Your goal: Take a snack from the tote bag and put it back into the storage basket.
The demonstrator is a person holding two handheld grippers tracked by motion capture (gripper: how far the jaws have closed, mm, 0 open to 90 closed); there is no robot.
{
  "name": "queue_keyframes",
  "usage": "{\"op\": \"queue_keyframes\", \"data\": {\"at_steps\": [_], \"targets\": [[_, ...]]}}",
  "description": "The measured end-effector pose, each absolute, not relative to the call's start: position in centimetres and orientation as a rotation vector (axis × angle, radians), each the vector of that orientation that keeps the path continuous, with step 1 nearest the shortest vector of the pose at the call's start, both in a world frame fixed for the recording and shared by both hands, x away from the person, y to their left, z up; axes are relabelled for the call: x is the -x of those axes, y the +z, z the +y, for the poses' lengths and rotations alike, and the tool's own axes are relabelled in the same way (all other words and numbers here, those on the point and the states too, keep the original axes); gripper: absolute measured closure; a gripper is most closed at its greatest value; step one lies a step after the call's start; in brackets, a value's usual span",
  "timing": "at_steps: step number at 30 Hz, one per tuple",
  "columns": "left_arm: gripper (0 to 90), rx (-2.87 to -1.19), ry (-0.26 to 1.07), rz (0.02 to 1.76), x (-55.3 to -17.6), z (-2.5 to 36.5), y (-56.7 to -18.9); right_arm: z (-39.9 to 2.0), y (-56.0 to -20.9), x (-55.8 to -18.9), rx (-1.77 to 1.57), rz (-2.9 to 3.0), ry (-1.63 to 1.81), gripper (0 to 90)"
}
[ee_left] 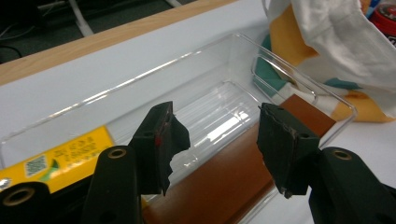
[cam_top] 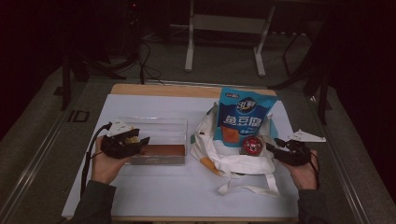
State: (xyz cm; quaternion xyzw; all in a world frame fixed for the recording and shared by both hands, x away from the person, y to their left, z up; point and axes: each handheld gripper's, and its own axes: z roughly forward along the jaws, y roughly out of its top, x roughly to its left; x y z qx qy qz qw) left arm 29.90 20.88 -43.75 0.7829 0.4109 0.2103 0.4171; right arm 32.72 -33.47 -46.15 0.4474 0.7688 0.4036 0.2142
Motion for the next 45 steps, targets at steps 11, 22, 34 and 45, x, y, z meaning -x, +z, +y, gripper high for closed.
{"op": "queue_keyframes", "data": {"at_steps": [11,22,34,45], "targets": [[46.7,-1.956,0.5,1.025,-29.6,20.7,-44.4,-32.8,-43.8,-33.5,-1.173,2.115,1.138,57.8],[53.2,-1.945,0.499,0.984,-29.1,20.3,-45.0,-32.3,-42.3,-34.3,-1.154,2.103,1.224,62.3],[53.9,-1.965,0.483,0.92,-28.1,19.0,-46.0,-31.3,-42.1,-35.2,-1.143,2.127,1.228,63.1],[58.1,-1.992,0.436,0.838,-26.9,17.8,-47.0,-30.9,-42.0,-35.9,-1.149,2.151,1.212,61.6]]}}
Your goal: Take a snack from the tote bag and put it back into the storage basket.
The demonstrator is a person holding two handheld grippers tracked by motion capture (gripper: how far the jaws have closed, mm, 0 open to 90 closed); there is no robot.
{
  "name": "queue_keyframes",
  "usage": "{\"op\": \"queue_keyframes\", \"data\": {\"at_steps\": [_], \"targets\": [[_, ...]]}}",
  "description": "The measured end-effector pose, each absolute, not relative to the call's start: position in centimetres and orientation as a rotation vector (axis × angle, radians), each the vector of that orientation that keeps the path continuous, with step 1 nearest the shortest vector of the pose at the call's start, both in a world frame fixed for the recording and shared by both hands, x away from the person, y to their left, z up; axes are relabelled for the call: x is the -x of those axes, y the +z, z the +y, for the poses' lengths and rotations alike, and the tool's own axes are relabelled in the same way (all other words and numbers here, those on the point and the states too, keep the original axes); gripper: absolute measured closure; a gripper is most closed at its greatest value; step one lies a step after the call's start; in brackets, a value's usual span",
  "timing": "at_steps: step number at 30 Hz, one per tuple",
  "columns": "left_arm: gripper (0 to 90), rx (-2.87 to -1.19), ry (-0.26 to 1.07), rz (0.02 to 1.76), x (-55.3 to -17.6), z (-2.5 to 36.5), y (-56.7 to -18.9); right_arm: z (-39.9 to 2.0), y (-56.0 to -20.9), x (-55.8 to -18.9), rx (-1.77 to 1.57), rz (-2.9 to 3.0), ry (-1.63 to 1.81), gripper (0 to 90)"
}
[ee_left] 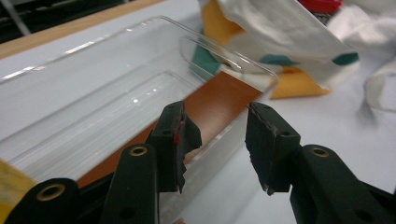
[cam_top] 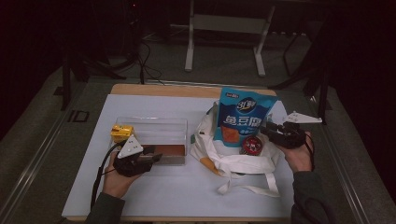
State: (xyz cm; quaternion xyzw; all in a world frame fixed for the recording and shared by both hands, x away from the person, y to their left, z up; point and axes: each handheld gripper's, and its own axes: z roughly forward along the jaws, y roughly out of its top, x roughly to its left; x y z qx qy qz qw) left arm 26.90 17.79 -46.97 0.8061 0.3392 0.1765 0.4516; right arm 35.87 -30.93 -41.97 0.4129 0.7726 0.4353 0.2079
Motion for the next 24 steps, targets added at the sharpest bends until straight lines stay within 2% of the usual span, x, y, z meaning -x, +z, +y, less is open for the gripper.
{"op": "queue_keyframes", "data": {"at_steps": [5,17,24], "targets": [[57.2,-2.045,0.412,0.79,-26.4,17.0,-47.3,-30.6,-42.0,-36.3,-1.154,2.155,1.206,59.4],[55.8,-2.029,0.394,0.781,-25.5,17.0,-48.5,-29.8,-41.2,-37.5,-1.186,2.132,1.209,53.6],[55.6,-2.032,0.375,0.787,-25.1,17.2,-49.7,-29.5,-40.2,-38.6,-1.194,2.116,1.208,54.3]]}}
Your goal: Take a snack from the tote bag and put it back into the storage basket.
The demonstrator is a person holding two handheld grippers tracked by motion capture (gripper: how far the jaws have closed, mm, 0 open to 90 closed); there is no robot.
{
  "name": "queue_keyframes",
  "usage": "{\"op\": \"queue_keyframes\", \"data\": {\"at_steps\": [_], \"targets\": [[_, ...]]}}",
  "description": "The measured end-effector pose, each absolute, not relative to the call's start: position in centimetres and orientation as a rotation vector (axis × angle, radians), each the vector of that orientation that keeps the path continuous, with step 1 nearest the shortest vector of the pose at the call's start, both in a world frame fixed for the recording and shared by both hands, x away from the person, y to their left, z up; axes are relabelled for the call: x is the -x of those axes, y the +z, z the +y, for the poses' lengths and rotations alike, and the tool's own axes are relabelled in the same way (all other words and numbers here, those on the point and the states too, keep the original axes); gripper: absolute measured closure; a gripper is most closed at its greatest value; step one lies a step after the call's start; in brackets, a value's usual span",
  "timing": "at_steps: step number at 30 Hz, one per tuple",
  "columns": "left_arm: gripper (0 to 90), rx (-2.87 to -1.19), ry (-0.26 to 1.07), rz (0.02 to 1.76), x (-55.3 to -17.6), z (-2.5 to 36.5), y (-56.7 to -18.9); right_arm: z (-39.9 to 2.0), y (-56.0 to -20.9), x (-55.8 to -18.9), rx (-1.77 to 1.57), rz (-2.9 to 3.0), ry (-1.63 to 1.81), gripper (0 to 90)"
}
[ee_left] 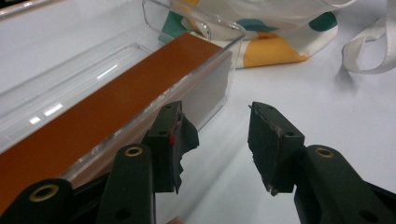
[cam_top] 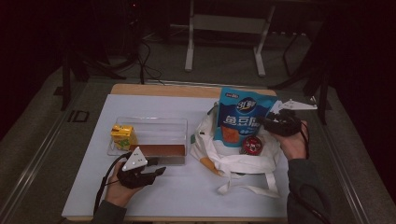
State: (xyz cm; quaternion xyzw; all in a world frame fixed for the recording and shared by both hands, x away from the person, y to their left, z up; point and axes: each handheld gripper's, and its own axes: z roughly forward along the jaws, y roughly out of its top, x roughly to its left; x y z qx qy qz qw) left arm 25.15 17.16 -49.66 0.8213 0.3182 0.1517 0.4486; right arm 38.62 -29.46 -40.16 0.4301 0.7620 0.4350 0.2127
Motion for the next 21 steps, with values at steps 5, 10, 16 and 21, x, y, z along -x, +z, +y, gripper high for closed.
{"op": "queue_keyframes", "data": {"at_steps": [5,10,16,21], "targets": [[55.4,-2.025,0.36,0.793,-25.0,17.2,-50.6,-29.7,-39.9,-39.5,-1.232,2.108,1.259,55.0],[55.1,-2.02,0.348,0.799,-24.8,17.3,-51.4,-29.9,-39.8,-40.3,-1.252,2.102,1.308,54.2],[54.9,-2.022,0.338,0.805,-24.8,17.2,-52.2,-30.3,-39.9,-40.9,-1.241,2.092,1.366,52.4],[53.9,-2.03,0.322,0.809,-25.0,17.0,-52.7,-30.1,-40.0,-41.2,-1.221,2.101,1.374,48.6]]}}
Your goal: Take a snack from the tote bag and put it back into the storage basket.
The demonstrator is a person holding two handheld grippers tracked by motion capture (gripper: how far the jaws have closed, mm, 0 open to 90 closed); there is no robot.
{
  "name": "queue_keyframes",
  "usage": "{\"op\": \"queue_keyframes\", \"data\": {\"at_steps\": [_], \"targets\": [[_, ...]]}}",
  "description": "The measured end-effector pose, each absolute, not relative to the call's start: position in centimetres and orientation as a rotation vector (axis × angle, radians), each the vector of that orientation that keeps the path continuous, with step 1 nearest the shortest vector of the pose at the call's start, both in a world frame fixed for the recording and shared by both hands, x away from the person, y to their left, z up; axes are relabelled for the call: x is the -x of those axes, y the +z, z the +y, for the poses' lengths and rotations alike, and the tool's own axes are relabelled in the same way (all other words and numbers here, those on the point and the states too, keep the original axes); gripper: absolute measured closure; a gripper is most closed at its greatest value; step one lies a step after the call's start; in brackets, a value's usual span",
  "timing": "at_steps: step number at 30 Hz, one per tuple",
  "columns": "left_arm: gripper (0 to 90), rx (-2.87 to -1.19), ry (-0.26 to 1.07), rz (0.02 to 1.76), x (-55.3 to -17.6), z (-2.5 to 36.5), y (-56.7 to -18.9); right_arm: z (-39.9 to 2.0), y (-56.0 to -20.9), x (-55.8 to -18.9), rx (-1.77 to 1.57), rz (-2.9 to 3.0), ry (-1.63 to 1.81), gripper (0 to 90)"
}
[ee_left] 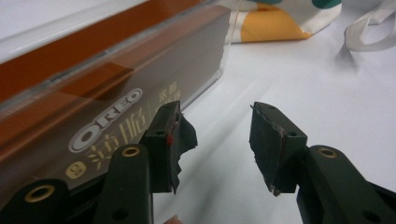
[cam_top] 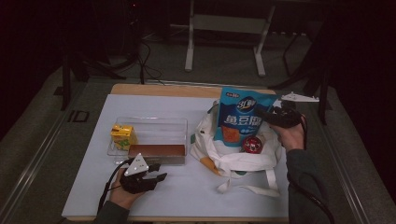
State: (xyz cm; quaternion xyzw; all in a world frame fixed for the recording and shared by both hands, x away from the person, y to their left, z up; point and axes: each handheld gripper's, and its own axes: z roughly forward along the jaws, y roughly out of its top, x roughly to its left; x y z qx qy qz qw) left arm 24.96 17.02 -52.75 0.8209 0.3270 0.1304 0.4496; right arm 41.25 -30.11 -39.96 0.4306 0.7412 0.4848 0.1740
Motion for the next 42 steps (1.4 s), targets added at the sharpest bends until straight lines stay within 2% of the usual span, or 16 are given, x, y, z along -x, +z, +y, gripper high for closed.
{"op": "queue_keyframes", "data": {"at_steps": [3,10,11,13,14,15,20,33,42], "targets": [[53.7,-2.033,0.319,0.805,-25.0,16.9,-52.9,-30.0,-40.0,-41.4,-1.209,2.119,1.379,49.7],[53.5,-2.039,0.311,0.805,-25.1,16.7,-53.2,-30.1,-40.3,-41.1,-1.194,2.131,1.493,61.3],[53.5,-2.036,0.311,0.806,-25.1,16.7,-53.2,-30.3,-40.6,-41.0,-1.197,2.13,1.532,66.3],[53.5,-2.031,0.309,0.804,-25.1,16.8,-53.3,-30.4,-40.6,-41.0,-1.202,2.131,1.544,68.5],[53.5,-2.027,0.309,0.805,-25.2,16.8,-53.3,-30.5,-40.7,-41.0,-1.209,2.142,1.58,74.3],[53.5,-2.022,0.308,0.806,-25.2,16.8,-53.4,-30.5,-40.7,-41.0,-1.209,2.142,1.58,74.3],[53.4,-2.013,0.311,0.804,-25.3,16.8,-53.7,-30.1,-40.6,-41.2,-1.223,2.155,1.638,88.1],[52.3,-2.023,0.319,0.795,-25.3,16.7,-53.9,-30.7,-41.6,-41.6,-1.425,2.073,1.863,89.6],[51.6,-2.028,0.322,0.794,-25.3,16.6,-54.0,-30.5,-41.1,-41.6,-1.447,2.06,1.927,89.9]]}}
